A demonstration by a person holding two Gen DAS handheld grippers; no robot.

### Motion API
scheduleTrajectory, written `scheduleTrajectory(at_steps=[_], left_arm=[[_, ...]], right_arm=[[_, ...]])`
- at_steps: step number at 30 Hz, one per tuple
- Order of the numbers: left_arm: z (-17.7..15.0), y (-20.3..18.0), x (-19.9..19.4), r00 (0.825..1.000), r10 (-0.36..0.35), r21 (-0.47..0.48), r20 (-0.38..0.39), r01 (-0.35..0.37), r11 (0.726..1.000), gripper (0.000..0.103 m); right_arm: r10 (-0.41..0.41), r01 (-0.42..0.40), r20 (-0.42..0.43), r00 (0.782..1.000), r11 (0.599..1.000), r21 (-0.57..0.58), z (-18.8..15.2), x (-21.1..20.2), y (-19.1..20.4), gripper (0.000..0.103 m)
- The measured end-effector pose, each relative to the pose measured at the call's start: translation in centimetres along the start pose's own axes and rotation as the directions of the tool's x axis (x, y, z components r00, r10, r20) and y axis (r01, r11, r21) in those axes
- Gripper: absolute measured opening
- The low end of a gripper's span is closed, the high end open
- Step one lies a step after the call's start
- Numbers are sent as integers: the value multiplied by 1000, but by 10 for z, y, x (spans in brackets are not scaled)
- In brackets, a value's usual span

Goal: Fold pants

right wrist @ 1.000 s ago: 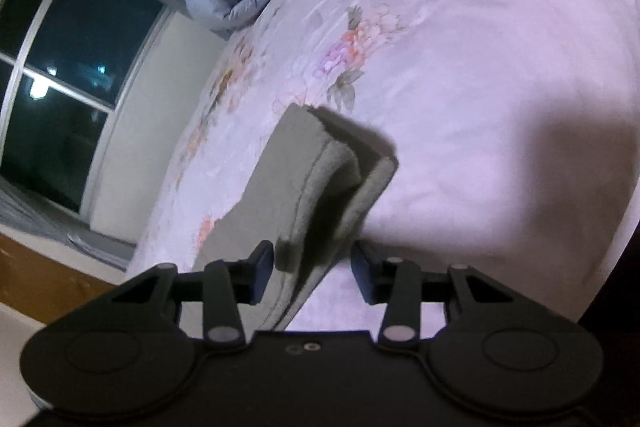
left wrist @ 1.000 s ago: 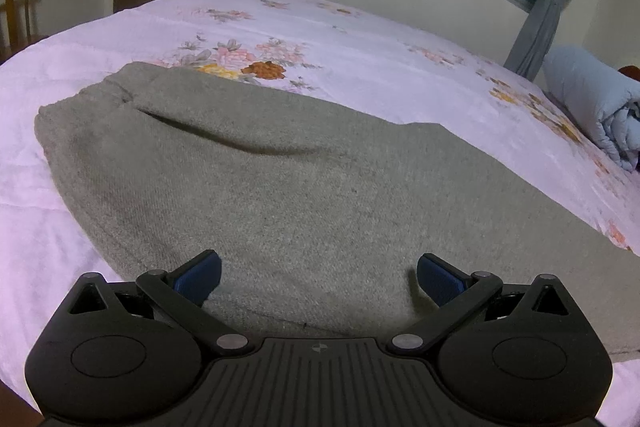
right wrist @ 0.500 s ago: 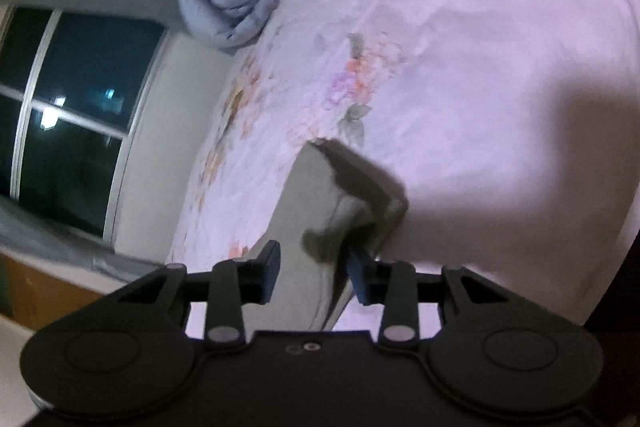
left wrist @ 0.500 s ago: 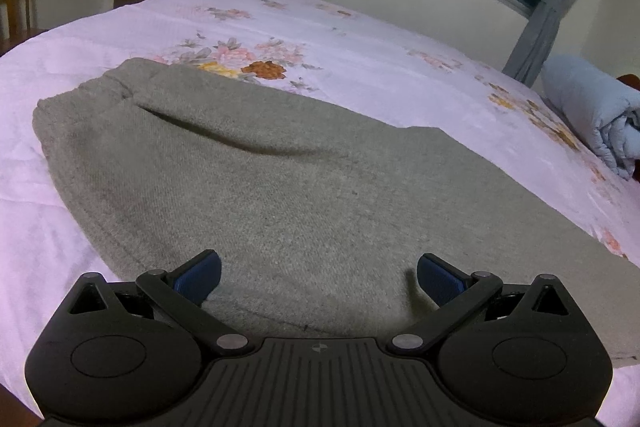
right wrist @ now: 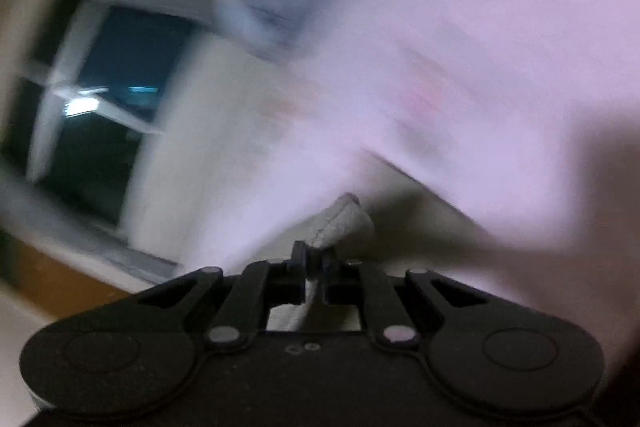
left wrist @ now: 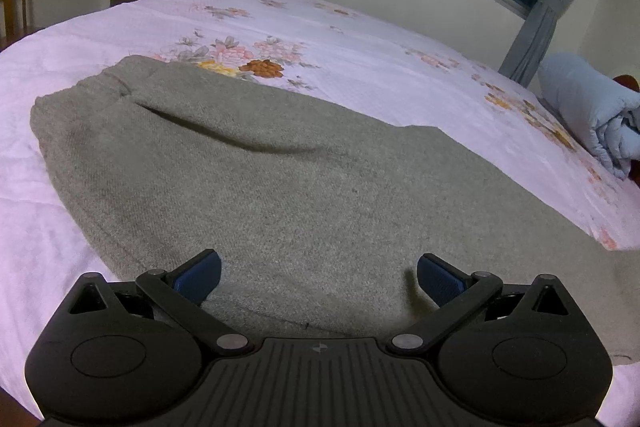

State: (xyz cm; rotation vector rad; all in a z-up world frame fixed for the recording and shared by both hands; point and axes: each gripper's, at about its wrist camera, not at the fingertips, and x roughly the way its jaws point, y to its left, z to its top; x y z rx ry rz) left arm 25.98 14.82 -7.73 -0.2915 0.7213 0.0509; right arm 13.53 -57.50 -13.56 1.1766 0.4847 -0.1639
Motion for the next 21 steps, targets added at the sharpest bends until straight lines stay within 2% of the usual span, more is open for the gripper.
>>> scheduleTrajectory(at_steps=[2, 4, 6, 9, 10, 13, 15, 16, 18, 19, 20, 21], left_arm=[[0, 0, 1, 1000, -1, 2, -2, 1, 1000, 103], [1, -1, 3, 1000, 7, 9, -7, -7, 1000, 103], [1, -4, 4, 1000, 21, 17, -11, -20, 1000, 103], [1, -7, 5, 999, 36, 31, -14, -35, 999, 103], [1, -7, 5, 999, 36, 32, -14, -35, 999, 103], [1, -6, 4, 1000, 27, 27, -11, -26, 999, 103], [1, -6, 3, 1000, 23, 29, -9, -23, 999, 103], [0, -5, 3, 1000, 22, 31, -9, -21, 999, 103], [0, -4, 2, 1000, 16, 33, -9, -16, 999, 103], [0, -3, 2, 1000, 11, 30, -8, -11, 999, 103], [0, -1, 1, 1000, 6, 21, -6, -6, 1000, 103], [1, 0, 1, 1000, 0, 10, -4, 0, 1000, 103]], right_arm=[[30, -31, 29, 999, 999, 12, -6, -6, -11, 0], [24, -23, 38, 999, 1000, -16, -5, -9, -3, 0], [76, -72, 60, 995, 995, -69, 4, -10, 20, 0], [153, -138, 56, 987, 969, -205, 27, -3, 84, 0], [188, -166, 58, 981, 950, -265, 32, -3, 111, 0], [327, -285, 59, 943, 886, -365, 34, -18, 162, 0], [377, -311, 81, 923, 852, -421, 25, -36, 165, 0], [361, -290, 95, 928, 856, -428, 23, -40, 154, 0], [256, -210, 93, 962, 915, -344, 15, -36, 106, 0], [136, -114, 67, 988, 958, -263, 12, -25, 70, 0], [40, -35, 28, 999, 984, -177, 9, -13, 38, 0], [-24, 24, -7, 1000, 997, -80, 4, -6, 3, 0]])
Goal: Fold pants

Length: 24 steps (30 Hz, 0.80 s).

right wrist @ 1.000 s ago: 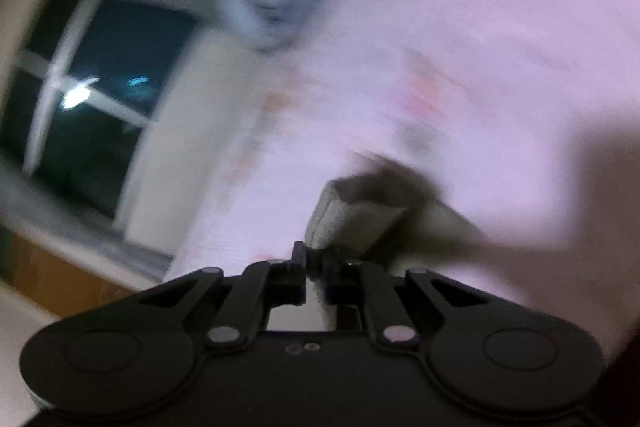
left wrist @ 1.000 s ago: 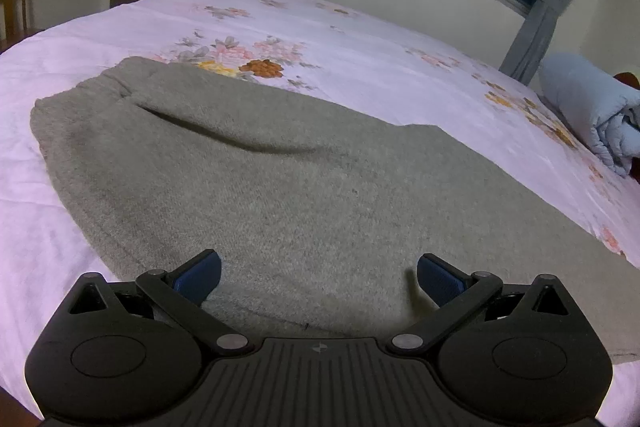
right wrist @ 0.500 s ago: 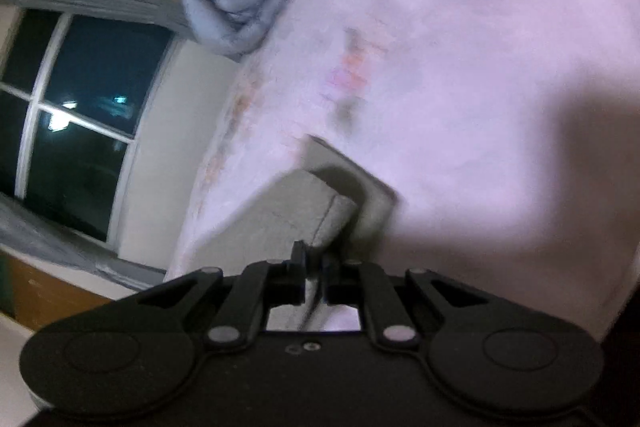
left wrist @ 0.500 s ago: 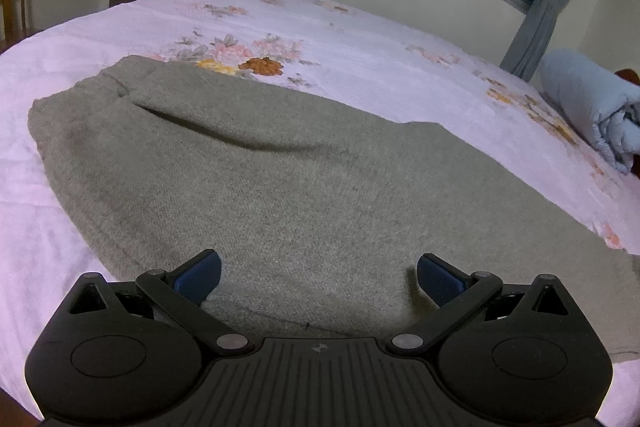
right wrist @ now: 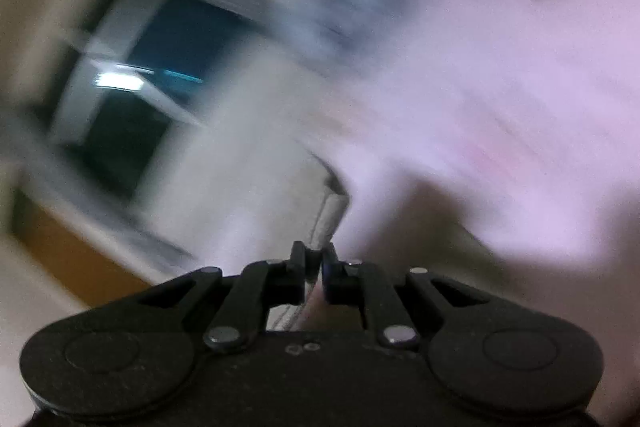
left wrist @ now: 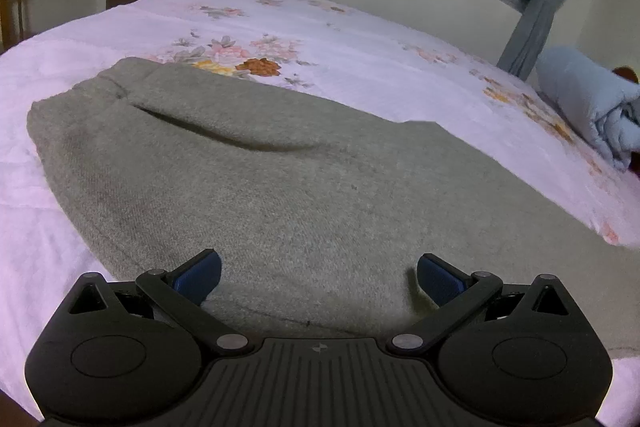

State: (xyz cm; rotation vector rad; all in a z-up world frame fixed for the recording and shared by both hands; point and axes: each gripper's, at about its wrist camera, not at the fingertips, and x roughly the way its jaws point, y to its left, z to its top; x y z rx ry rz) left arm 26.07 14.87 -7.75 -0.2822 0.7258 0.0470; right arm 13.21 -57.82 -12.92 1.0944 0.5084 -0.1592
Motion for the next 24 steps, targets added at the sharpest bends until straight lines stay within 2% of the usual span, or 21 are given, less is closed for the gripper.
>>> scheduleTrajectory(at_steps=[1, 2, 3, 5, 9, 12, 14, 18, 21, 24], left_arm=[[0, 0, 0, 1000, -2, -6, 0, 2, 1000, 103], [0, 0, 0, 1000, -2, -8, 0, 2, 1000, 103], [0, 0, 0, 1000, 0, -9, 1, 0, 1000, 103], [-1, -2, 0, 1000, 10, 1, -1, -10, 1000, 103], [-1, -2, -1, 1000, 5, 7, -1, -5, 1000, 103], [0, 1, -2, 1000, -5, -10, 3, 5, 1000, 103], [-1, 1, -2, 1000, -3, -6, 1, 3, 1000, 103], [-1, -2, -1, 1000, 9, 1, -1, -9, 1000, 103], [0, -4, 0, 1000, 16, 6, -3, -16, 1000, 103], [0, -4, -1, 1000, 9, 2, -2, -9, 1000, 103]], right_arm=[[1, -1, -1, 1000, 998, 66, -6, 0, -22, 0], [49, -52, 25, 998, 992, 118, -9, -3, -33, 0], [53, -56, 32, 998, 990, 129, -9, -4, -33, 0], [49, -53, 46, 998, 996, 77, -5, -7, -20, 0], [94, -98, 86, 992, 994, 41, 2, -11, -4, 0], [23, -27, 52, 998, 997, 79, 6, 0, -17, 0], [42, -46, 39, 998, 991, 124, -1, -4, -21, 0], [115, -120, 43, 992, 985, 124, -4, -8, -9, 0], [40, -40, -3, 999, 989, 141, -4, 1, -15, 0], [49, -57, 53, 997, 982, 179, -10, -14, -24, 0]])
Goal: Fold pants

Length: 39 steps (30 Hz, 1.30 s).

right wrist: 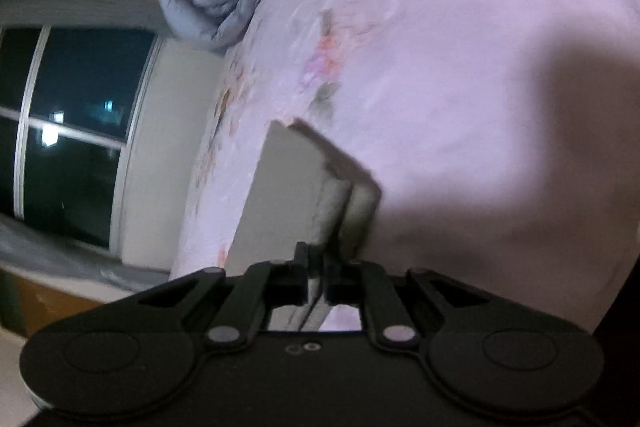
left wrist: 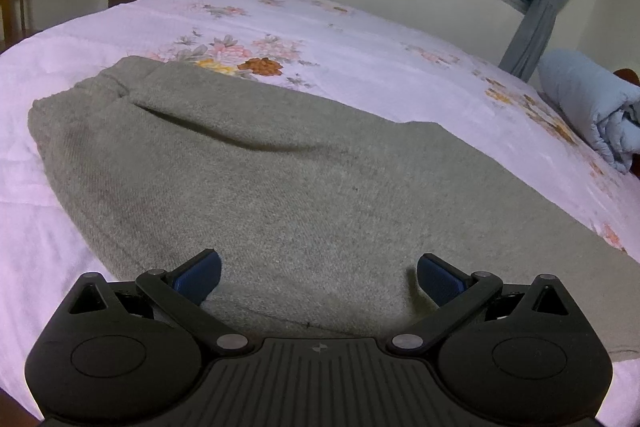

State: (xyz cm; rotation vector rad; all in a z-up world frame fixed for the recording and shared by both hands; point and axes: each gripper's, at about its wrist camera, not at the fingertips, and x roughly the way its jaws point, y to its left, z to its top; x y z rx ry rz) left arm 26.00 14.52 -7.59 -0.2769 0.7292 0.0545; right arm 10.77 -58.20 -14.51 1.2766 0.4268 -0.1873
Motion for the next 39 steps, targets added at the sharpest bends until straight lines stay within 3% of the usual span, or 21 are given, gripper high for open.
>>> scheduleTrajectory(at_steps=[4, 9, 11, 12, 13, 15, 19, 23, 24, 25, 27, 28, 30, 32, 33, 35, 37, 39], left_arm=[[0, 1, 1, 1000, 1, -2, 1, -1, 1000, 103], [-1, 3, 0, 1000, -5, -1, -1, 5, 1000, 103], [-1, 5, -1, 1000, -14, -8, 3, 14, 1000, 103], [-1, 5, -1, 1000, -15, -11, 6, 15, 1000, 103], [-1, 5, -1, 1000, -15, -13, 6, 15, 1000, 103], [-1, 3, 0, 1000, -8, -10, 4, 8, 1000, 103], [-1, 2, 0, 1000, -6, -2, 1, 6, 1000, 103], [-1, 5, -1, 1000, -21, -22, 7, 21, 1000, 103], [-1, 5, -1, 1000, -18, -19, 7, 18, 1000, 103], [-1, 4, -1, 1000, -14, -14, 5, 14, 1000, 103], [-1, 2, 0, 1000, -8, -4, 2, 8, 1000, 103], [-1, 2, 0, 1000, -7, 0, 0, 7, 1000, 103], [-1, 2, 0, 1000, -10, 2, -1, 10, 1000, 103], [-1, 3, 0, 1000, -11, 1, 1, 11, 1000, 103], [0, 3, 0, 1000, -10, 0, 1, 10, 1000, 103], [0, 2, 0, 1000, -8, 1, 1, 8, 1000, 103], [0, 2, 0, 1000, -6, 3, -1, 6, 1000, 103], [1, 1, 2, 1000, 3, 5, -5, -3, 1000, 103]], right_arm=[[-25, 25, 1, 1000, 999, -43, 2, 0, 10, 0], [-29, 29, 11, 1000, 999, 14, -2, -5, -2, 0], [-22, 21, 46, 999, 999, 26, -3, -14, 0, 6], [-24, 22, 72, 997, 999, 35, -4, -22, 1, 18], [-19, 16, 80, 997, 999, 39, -4, -26, 1, 20], [-21, 17, 84, 996, 999, 43, -3, -30, 2, 23], [-18, 13, 65, 998, 997, 75, -2, -19, 1, 43], [-43, 41, 29, 999, 996, 79, 1, 3, 5, 44], [-47, 45, 16, 999, 996, 75, 3, 10, 7, 36], [-66, 65, 11, 998, 997, 31, 5, 15, 14, 5], [-23, 23, 8, 1000, 990, -139, 8, 19, 46, 4], [35, -27, 25, 999, 964, -264, 8, 14, 73, 4], [200, -161, 42, 979, 880, -446, 4, -2, 117, 4], [299, -236, 34, 954, 811, -535, 5, -16, 138, 4], [297, -226, 38, 954, 797, -560, 8, -19, 137, 4], [233, -173, 42, 971, 818, -549, 18, -15, 111, 4], [95, -80, 11, 995, 889, -450, 27, 6, 61, 4], [-73, 42, -81, 994, 944, -328, 29, 33, 12, 5]])
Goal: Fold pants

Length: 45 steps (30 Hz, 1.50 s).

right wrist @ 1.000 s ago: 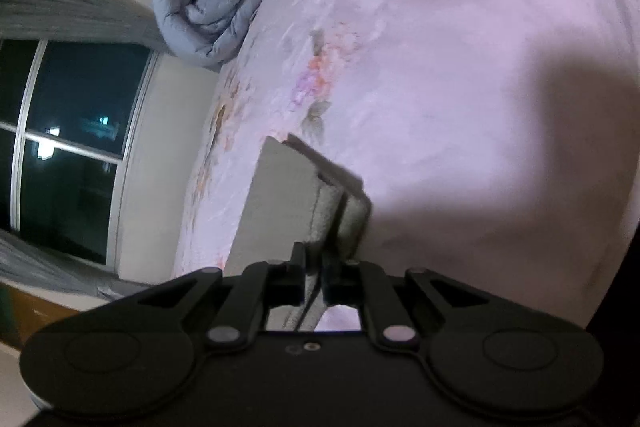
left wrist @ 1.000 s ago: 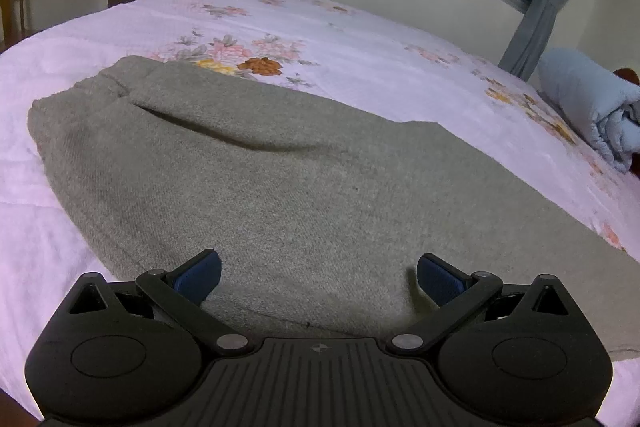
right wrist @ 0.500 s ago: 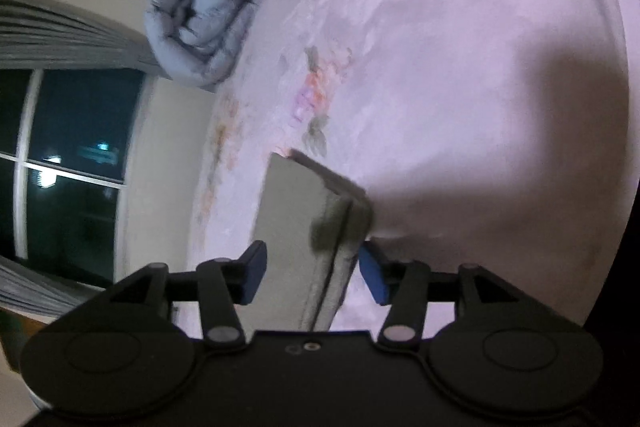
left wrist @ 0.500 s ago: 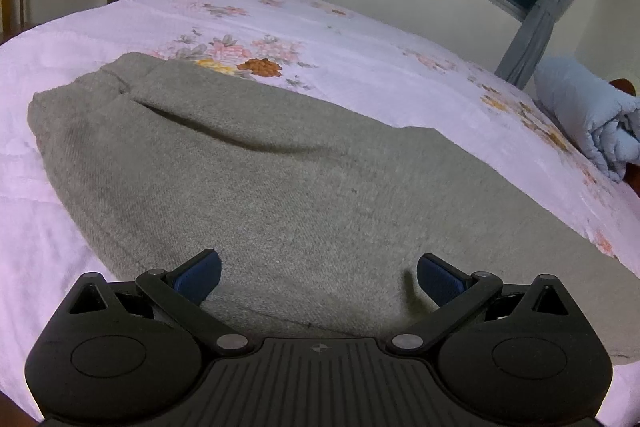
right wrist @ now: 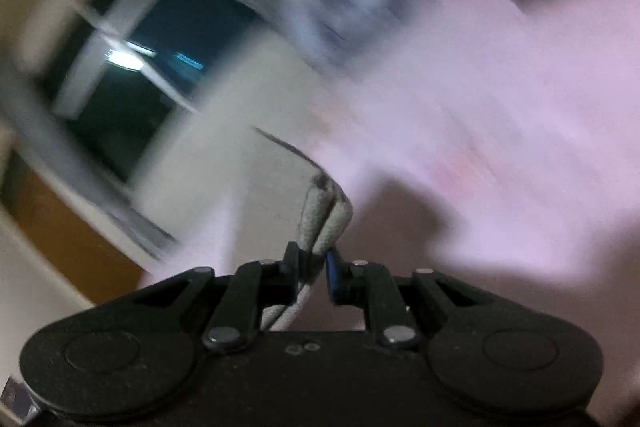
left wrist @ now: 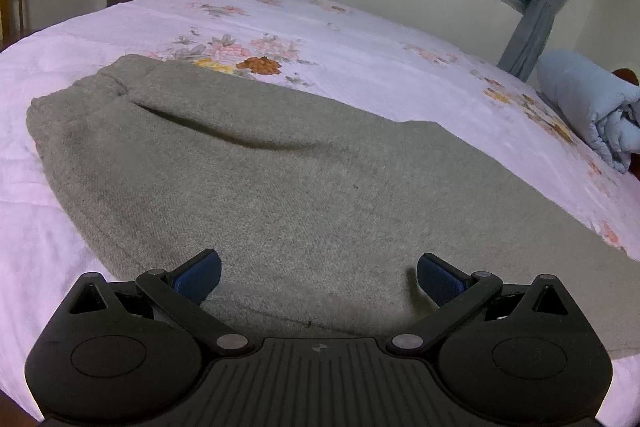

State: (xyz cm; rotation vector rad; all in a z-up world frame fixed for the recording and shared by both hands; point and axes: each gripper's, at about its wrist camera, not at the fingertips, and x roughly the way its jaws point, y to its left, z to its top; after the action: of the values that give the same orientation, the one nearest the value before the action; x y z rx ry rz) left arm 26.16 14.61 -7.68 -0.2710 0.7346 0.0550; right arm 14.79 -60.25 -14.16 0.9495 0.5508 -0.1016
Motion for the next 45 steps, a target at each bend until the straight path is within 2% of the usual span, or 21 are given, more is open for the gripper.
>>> scheduleTrajectory(at_steps=[2, 3, 6, 9, 10, 13, 15, 16, 19, 21, 23, 25, 27, 28, 29, 31, 33, 36, 38, 41, 45], left_arm=[[0, -2, 1, 1000, 7, 6, -3, -7, 1000, 103], [0, -2, 1, 1000, 9, 9, -4, -9, 1000, 103], [0, -3, 1, 1000, 10, 9, -3, -10, 1000, 103], [-1, -5, -3, 1000, 13, 14, 18, -13, 1000, 103], [-1, -8, -6, 999, 18, 16, 27, -18, 1000, 103], [-4, -22, -12, 998, 3, 57, 55, -6, 998, 103], [-5, -33, -12, 999, 0, 102, 51, -5, 995, 103], [-5, -36, -11, 999, -13, 115, 40, 8, 993, 103], [-5, -41, -1, 999, 25, 151, -24, -21, 988, 103], [-5, -47, 3, 997, 55, 209, -56, -42, 977, 103], [-9, -56, 4, 993, 89, 288, -83, -61, 956, 103], [-10, -58, 2, 991, 86, 319, -104, -49, 947, 103], [-7, -53, -3, 992, 60, 300, -109, -25, 954, 103], [-6, -51, -10, 995, 42, 269, -85, -17, 963, 103], [-7, -49, -17, 999, 12, 232, -52, 0, 973, 103], [-12, -49, -28, 999, -37, 160, 0, 37, 986, 103], [-16, -47, -33, 998, -50, 85, 31, 47, 995, 103], [-21, -40, -45, 998, -28, 13, 61, 28, 1000, 103], [-27, -36, -53, 999, -5, -4, 38, 5, 1000, 103], [-39, -23, -53, 999, -28, -55, -19, 27, 998, 103], [-41, -4, -51, 998, -55, -148, -29, 50, 988, 103]], right_arm=[[102, -107, 42, 994, 981, 164, -9, 1, -32, 4], [104, -111, 51, 993, 978, 174, -10, -1, -32, 5], [37, -52, 89, 995, 984, 168, -9, -16, -19, 14], [-77, 42, 210, 975, 985, 168, -4, -49, -10, 19], [-42, 11, 220, 975, 991, 137, -3, -53, 0, 18], [55, -57, 114, 992, 998, 9, -8, -40, 43, 18], [99, -96, 37, 994, 993, -67, -24, -23, 74, 18], [98, -100, -21, 995, 983, -151, -31, -10, 95, 18], [-58, 2, -123, 991, 911, -413, -61, 35, 141, 21], [-194, 61, -202, 960, 848, -526, -79, 62, 154, 22], [-288, 78, -235, 928, 769, -634, -92, 69, 167, 22], [-347, 88, -221, 912, 689, -720, -100, 62, 175, 17], [-362, 87, -212, 908, 657, -749, -103, 52, 176, 17], [-329, 79, -199, 923, 668, -740, -103, 41, 177, 17], [-272, 48, -203, 941, 699, -713, -103, 33, 176, 17], [-161, -45, -272, 949, 782, -622, -110, 31, 182, 19], [-27, -147, -364, 931, 884, -443, -121, 40, 181, 22], [134, -224, -423, 896, 960, -169, -139, 59, 172, 22], [213, -243, -431, 877, 970, -17, -154, 68, 162, 22], [294, -252, -433, 852, 956, 151, -169, 82, 151, 22], [340, -245, -417, 843, 932, 265, -178, 93, 141, 22]])
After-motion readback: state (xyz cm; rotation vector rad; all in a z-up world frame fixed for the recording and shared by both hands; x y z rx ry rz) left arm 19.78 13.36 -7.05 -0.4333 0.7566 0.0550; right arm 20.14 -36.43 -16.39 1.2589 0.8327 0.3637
